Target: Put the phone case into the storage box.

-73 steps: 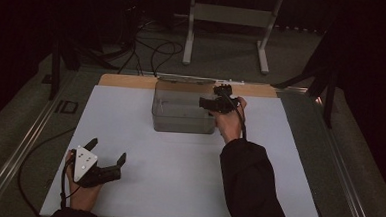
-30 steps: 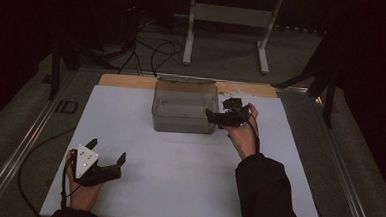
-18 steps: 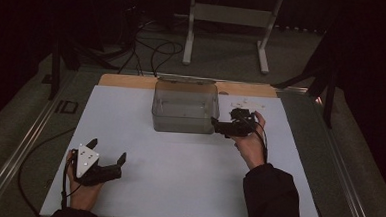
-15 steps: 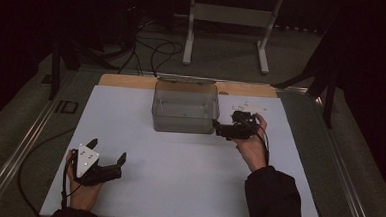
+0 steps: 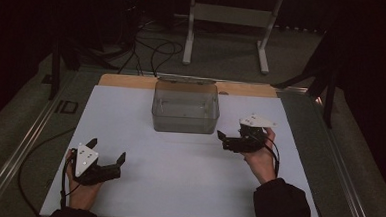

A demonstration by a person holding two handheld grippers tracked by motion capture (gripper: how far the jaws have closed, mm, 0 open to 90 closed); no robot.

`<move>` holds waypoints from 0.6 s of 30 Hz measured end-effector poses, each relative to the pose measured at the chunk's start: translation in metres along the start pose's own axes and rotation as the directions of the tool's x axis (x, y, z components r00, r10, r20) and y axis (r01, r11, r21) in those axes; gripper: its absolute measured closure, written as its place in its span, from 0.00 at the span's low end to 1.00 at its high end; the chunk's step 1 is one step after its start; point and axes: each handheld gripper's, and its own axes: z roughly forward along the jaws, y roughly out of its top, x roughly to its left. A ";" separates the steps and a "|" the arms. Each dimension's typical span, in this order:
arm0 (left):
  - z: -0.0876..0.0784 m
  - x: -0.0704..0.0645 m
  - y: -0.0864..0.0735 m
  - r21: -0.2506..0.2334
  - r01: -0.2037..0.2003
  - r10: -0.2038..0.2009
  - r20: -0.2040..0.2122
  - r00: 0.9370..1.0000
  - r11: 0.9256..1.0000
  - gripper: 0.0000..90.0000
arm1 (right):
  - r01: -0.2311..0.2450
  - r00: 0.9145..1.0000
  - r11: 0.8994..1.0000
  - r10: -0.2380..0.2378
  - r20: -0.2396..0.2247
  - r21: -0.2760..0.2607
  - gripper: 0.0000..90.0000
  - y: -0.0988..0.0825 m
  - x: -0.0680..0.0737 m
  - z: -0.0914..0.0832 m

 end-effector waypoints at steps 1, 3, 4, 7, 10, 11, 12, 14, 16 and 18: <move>0.000 0.000 0.000 0.001 0.001 -0.001 0.001 1.000 1.000 0.00 | 0.003 1.000 1.000 -0.003 0.002 -0.002 0.09 -0.001 0.000 -0.003; -0.001 0.001 0.001 0.001 0.001 -0.001 0.000 1.000 1.000 0.00 | 0.005 1.000 1.000 -0.005 0.006 -0.006 0.09 -0.002 0.000 -0.008; -0.001 0.002 0.001 -0.001 0.004 -0.004 0.001 1.000 1.000 0.00 | 0.009 1.000 1.000 -0.009 0.011 -0.006 0.09 -0.004 0.000 -0.010; -0.001 0.003 0.001 -0.001 0.009 -0.009 0.001 1.000 1.000 0.00 | 0.011 1.000 1.000 -0.011 0.013 -0.009 0.09 -0.012 -0.002 -0.016; -0.001 0.003 0.002 -0.002 0.011 -0.011 0.005 1.000 1.000 0.00 | -0.010 1.000 0.999 0.011 0.015 -0.031 0.09 -0.027 -0.006 -0.024; -0.001 0.004 0.002 -0.002 0.011 -0.011 0.006 1.000 1.000 0.00 | -0.010 1.000 0.999 0.011 0.015 -0.031 0.09 -0.027 -0.006 -0.024; -0.001 0.004 0.002 -0.001 0.009 -0.009 0.009 1.000 1.000 0.00 | -0.005 1.000 0.998 0.006 0.008 -0.068 0.09 -0.032 -0.007 -0.028; -0.001 0.004 0.002 -0.001 0.009 -0.009 0.010 1.000 1.000 0.00 | -0.005 1.000 0.997 0.005 0.004 -0.081 0.09 -0.037 -0.007 -0.032; -0.002 0.004 0.002 -0.002 0.010 -0.010 0.013 1.000 1.000 0.00 | -0.001 1.000 0.996 0.001 -0.005 -0.090 0.09 -0.042 -0.007 -0.037; -0.002 0.005 0.002 -0.002 0.010 -0.010 0.017 1.000 1.000 0.00 | -0.002 1.000 0.994 0.000 -0.018 -0.105 0.09 -0.045 -0.006 -0.041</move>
